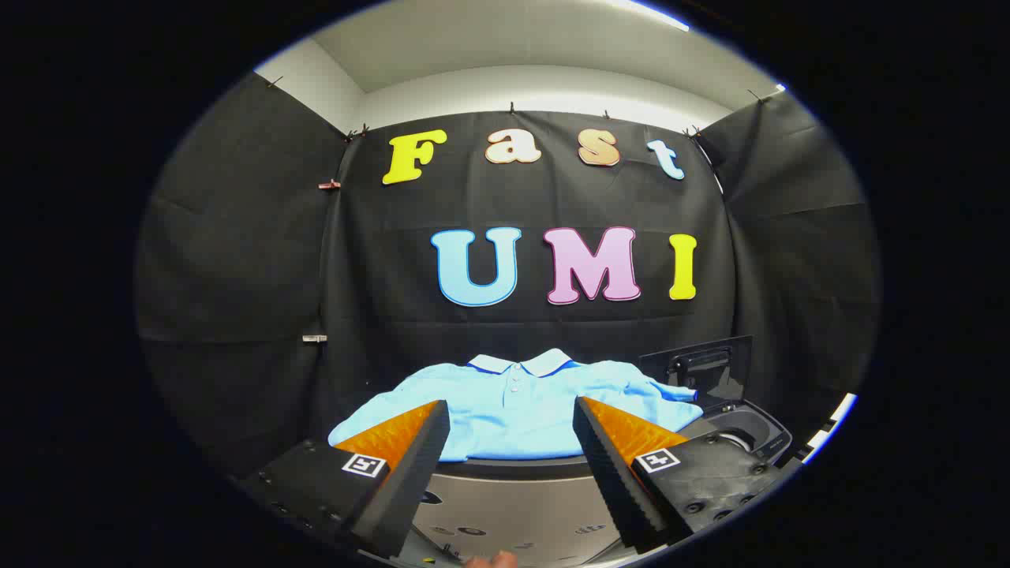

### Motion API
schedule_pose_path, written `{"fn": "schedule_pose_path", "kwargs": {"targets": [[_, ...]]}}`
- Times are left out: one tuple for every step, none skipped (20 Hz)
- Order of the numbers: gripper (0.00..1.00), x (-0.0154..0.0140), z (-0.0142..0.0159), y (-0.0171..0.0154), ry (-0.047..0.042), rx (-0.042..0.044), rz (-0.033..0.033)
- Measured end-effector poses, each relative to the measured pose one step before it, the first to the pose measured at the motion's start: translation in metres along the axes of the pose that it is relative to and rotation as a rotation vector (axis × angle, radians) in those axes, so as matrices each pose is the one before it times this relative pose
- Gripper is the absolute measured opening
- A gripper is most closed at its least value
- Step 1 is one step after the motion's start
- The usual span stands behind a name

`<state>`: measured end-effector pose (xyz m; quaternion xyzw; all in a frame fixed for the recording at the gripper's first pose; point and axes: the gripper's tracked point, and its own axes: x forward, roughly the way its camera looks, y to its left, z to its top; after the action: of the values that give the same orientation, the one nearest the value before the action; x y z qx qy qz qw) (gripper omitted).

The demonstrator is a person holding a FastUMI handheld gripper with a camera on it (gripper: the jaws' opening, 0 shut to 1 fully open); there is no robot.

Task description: Put the clothes into the washing machine and then close the washing machine lid.

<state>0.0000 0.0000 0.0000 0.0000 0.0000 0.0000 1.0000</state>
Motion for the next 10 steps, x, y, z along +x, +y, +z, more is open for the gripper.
{"fn": "schedule_pose_path", "kwargs": {"targets": [[0.98,0.0004,-0.0011,0.00003,0.00231,-0.00007,0.00084],[0.98,-0.00081,-0.00016,0.00097,0.00086,0.00311,0.00151],[0.98,-0.00129,0.00143,0.00082,-0.00391,0.00219,0.00122],[0.98,-0.00003,0.00015,0.00097,-0.00118,-0.00157,0.00109],[0.98,0.0005,-0.00026,-0.00072,0.00059,-0.00682,0.0013],[0.98,-0.00007,-0.00128,-0.00001,0.00036,-0.00631,0.00035],[0.98,-0.00062,-0.00221,-0.00038,0.00177,-0.00226,-0.00048],[0.98,0.00018,-0.00203,-0.00039,0.00198,-0.00049,0.0],[0.98,-0.00015,-0.00135,-0.00112,0.00408,-0.00075,-0.00466],[0.98,0.00138,-0.00091,-0.00168,0.00211,0.0014,-0.00275]]}}
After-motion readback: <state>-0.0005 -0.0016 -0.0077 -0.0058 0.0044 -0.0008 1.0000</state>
